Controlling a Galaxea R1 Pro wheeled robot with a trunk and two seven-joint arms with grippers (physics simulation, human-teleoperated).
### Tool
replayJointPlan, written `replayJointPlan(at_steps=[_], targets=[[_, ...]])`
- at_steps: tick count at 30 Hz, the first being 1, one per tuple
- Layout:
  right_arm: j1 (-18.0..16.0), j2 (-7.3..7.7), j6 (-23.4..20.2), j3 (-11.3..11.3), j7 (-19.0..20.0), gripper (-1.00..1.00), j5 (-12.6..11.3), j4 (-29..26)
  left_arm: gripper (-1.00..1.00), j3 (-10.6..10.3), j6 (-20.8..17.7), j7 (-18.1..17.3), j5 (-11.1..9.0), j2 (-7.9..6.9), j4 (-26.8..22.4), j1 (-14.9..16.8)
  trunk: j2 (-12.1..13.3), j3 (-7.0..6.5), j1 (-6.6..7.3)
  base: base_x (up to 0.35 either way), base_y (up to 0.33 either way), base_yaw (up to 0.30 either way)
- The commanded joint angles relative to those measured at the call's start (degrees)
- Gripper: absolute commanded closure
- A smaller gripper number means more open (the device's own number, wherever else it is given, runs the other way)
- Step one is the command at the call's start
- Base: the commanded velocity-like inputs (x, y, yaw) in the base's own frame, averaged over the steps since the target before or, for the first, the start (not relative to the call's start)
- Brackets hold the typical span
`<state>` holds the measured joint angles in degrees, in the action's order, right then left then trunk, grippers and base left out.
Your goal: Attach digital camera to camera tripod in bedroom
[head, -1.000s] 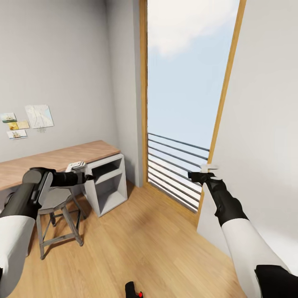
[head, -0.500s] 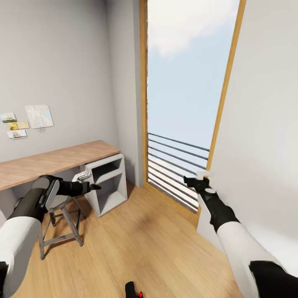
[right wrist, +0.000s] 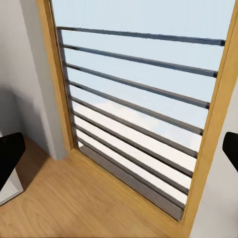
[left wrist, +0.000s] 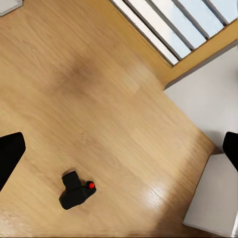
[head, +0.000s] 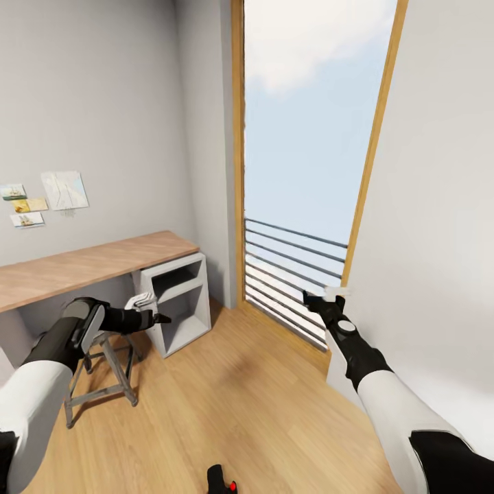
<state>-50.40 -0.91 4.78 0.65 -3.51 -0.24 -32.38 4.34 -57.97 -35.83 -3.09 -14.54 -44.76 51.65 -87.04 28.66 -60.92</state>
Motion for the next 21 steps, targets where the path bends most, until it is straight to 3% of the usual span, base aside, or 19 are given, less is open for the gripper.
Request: replayJointPlan(at_steps=[1,3,5,6,7,9,21], targets=[[-0.1,-0.04,0.3,0.1,-0.1,-1.00,0.0,0.1,-1.00,-0.4,-0.3,0.0,-0.3,0.06,0.7,0.0,-0.5,0.24,-0.22,0.000,0.000,0.000],[-0.1,-0.05,0.5,0.1,-0.1,-1.00,0.0,0.2,-1.00,-2.6,0.5,0.0,-0.3,0.19,2.2,0.0,-1.3,0.60,-0.66,0.000,0.000,0.000],[-0.1,-0.05,0.5,0.1,-0.1,-1.00,0.0,0.2,-1.00,-3.5,0.9,0.0,-0.3,0.23,2.6,0.0,-2.1,0.96,-1.10,0.000,0.000,0.000],[-0.1,-0.05,0.6,0.1,-0.1,-1.00,0.0,0.3,-1.00,-5.3,2.0,0.0,-0.3,0.29,3.1,0.0,-2.5,1.14,-1.32,0.000,0.000,0.000],[-0.1,-0.05,0.6,0.1,-0.1,-1.00,0.0,0.3,-1.00,-5.3,2.0,0.0,-0.3,0.29,3.1,0.0,-2.9,1.32,-1.54,0.000,0.000,0.000],[-0.1,-0.06,0.7,0.0,0.0,-1.00,0.0,0.3,-1.00,-8.9,4.8,0.0,-0.3,0.44,3.7,0.0,-3.7,1.68,-1.98,0.000,0.000,0.000],[-0.1,-0.06,0.9,-0.2,-0.1,-1.00,0.0,0.6,-1.00,-11.0,7.4,-0.2,-0.3,0.57,4.0,0.0,-8.5,3.84,-4.62,0.000,0.000,0.000]])
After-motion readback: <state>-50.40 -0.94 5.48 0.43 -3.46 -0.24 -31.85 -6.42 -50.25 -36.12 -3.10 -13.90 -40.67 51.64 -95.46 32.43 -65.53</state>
